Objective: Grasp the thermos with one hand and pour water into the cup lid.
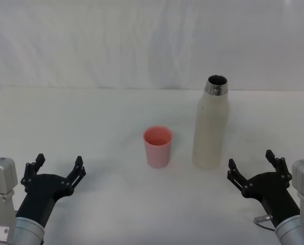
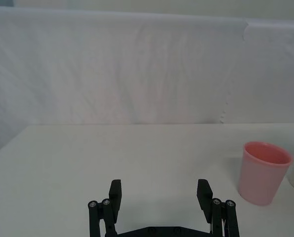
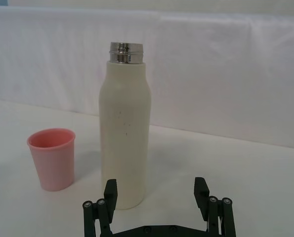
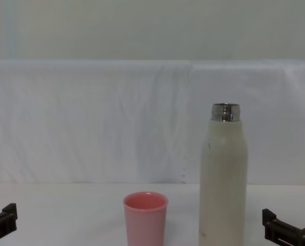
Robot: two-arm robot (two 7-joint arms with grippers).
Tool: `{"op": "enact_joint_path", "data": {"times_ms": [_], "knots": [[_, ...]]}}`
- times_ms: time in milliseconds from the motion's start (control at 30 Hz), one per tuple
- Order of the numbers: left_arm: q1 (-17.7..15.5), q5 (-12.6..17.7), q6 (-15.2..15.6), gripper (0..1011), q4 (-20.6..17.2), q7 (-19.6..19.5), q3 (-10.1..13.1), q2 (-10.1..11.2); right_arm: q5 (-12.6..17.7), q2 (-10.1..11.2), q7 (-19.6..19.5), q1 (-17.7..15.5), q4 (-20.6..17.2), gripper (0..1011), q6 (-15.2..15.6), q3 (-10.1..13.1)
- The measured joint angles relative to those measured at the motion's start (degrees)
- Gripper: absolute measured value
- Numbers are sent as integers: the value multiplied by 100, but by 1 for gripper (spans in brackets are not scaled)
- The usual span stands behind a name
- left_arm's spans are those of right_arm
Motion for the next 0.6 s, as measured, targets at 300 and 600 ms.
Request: {"op": "enact_joint_path", "data": {"times_ms": [300, 600], "knots": [[0, 0, 0, 1001, 0, 0, 0, 0, 0, 0, 0, 0, 0, 1001, 0, 0], [0, 0, 0, 1001, 0, 0, 0, 0, 0, 0, 0, 0, 0, 1001, 0, 0]]}}
